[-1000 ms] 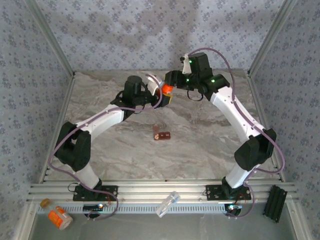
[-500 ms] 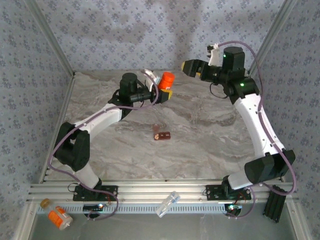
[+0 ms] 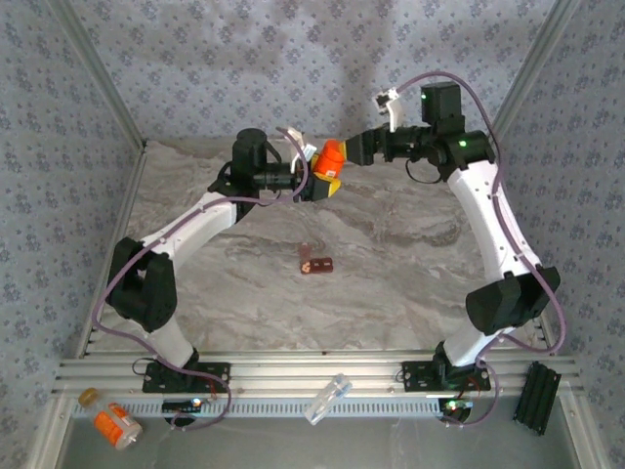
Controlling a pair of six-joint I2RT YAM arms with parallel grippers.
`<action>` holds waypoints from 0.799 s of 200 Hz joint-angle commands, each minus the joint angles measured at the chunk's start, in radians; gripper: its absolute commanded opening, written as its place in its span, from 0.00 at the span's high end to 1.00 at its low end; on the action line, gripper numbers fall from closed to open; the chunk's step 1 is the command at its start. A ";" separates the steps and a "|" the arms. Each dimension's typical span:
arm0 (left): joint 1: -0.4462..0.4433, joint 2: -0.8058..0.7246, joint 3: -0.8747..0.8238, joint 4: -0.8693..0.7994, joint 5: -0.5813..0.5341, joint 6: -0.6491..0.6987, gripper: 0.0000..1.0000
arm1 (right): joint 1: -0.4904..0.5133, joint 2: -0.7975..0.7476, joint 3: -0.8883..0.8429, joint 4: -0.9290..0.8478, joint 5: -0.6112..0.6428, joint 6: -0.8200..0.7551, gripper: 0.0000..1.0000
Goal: Sort the pills into containers
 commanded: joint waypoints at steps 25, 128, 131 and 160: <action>-0.003 0.005 0.038 -0.028 0.058 0.015 1.00 | 0.043 0.031 0.042 -0.061 -0.025 -0.062 0.10; -0.009 0.010 0.047 -0.044 0.062 0.026 1.00 | 0.060 0.055 0.041 -0.055 -0.030 -0.045 0.37; -0.008 0.010 0.047 -0.045 0.062 0.026 1.00 | 0.060 0.056 0.040 -0.056 -0.033 -0.044 0.39; -0.009 0.012 0.051 -0.048 0.056 0.029 1.00 | 0.066 0.052 0.017 -0.048 -0.028 -0.032 0.48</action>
